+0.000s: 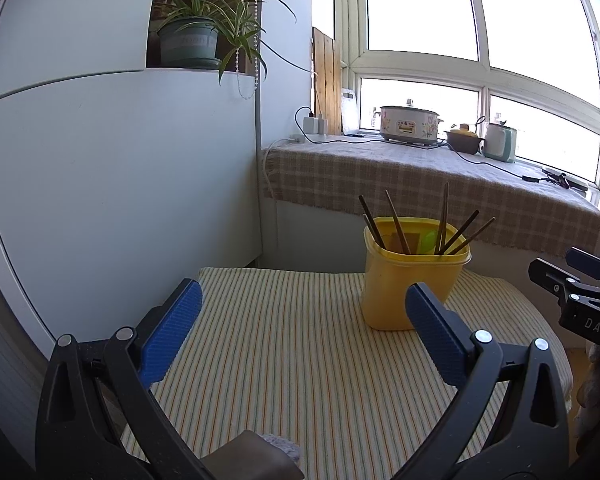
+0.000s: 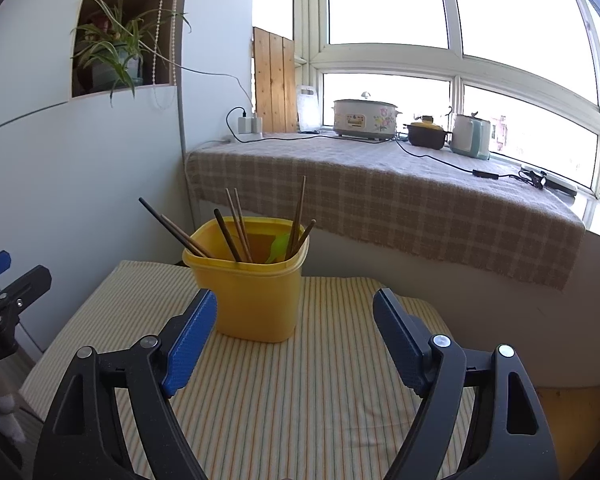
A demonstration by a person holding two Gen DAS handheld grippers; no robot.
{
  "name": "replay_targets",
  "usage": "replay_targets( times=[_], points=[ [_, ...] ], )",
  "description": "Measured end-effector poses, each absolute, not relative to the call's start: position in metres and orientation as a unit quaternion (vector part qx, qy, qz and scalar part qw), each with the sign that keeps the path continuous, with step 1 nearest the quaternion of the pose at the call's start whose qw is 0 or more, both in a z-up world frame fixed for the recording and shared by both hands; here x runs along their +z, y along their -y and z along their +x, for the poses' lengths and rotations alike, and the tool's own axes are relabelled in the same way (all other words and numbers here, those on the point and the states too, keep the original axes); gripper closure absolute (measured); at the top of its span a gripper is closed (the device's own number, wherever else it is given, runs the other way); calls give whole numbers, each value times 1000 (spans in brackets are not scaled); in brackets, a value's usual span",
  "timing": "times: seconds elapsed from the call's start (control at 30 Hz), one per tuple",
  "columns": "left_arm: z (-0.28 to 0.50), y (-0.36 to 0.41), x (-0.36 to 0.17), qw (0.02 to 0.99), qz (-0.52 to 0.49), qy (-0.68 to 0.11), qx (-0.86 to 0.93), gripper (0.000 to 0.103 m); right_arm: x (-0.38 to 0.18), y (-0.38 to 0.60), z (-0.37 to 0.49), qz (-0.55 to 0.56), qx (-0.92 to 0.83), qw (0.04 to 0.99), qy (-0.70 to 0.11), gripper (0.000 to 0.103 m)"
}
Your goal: Organize utensils
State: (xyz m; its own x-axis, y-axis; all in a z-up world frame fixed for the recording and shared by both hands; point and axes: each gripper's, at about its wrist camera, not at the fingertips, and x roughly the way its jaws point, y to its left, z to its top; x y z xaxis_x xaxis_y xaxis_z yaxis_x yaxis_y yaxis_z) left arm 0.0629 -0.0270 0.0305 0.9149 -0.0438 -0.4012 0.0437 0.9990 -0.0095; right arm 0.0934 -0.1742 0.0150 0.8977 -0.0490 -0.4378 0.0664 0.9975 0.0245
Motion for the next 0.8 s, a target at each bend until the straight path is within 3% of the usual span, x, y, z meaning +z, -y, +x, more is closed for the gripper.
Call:
replay_targets(
  times=[0.8],
  points=[
    [60, 30, 31, 978, 0, -207, -24, 0, 14, 175, 91, 28, -30, 973, -227, 23]
  ],
)
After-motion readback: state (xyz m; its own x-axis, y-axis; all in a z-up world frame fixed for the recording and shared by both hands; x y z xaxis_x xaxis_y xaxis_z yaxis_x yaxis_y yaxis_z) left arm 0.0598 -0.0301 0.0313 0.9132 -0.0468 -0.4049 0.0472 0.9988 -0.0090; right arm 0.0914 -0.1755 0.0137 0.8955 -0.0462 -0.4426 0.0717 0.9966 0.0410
